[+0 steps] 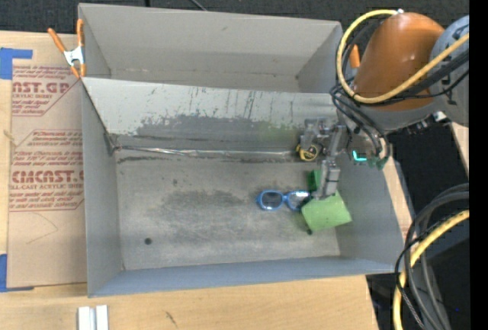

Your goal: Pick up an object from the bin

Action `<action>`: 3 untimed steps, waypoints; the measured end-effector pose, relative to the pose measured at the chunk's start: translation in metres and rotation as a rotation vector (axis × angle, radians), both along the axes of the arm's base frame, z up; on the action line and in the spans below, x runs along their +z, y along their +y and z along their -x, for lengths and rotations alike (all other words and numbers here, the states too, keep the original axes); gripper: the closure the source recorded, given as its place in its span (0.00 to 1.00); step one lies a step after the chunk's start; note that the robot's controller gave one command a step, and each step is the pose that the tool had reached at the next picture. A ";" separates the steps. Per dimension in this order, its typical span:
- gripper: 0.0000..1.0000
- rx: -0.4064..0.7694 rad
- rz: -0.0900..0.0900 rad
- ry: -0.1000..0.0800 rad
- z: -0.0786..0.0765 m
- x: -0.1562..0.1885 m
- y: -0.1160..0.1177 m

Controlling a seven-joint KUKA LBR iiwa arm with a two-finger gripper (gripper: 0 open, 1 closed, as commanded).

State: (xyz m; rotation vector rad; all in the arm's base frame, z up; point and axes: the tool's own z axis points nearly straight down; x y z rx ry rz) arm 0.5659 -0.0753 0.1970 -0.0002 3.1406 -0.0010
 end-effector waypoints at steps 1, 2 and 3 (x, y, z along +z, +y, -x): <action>0.00 -0.030 -0.001 0.008 0.013 -0.118 -0.019; 1.00 -0.028 0.000 0.000 0.011 -0.113 -0.018; 1.00 -0.029 0.001 -0.009 0.019 0.007 -0.011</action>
Offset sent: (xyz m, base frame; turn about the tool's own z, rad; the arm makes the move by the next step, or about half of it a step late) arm -0.0111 -0.0192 -0.1126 0.0287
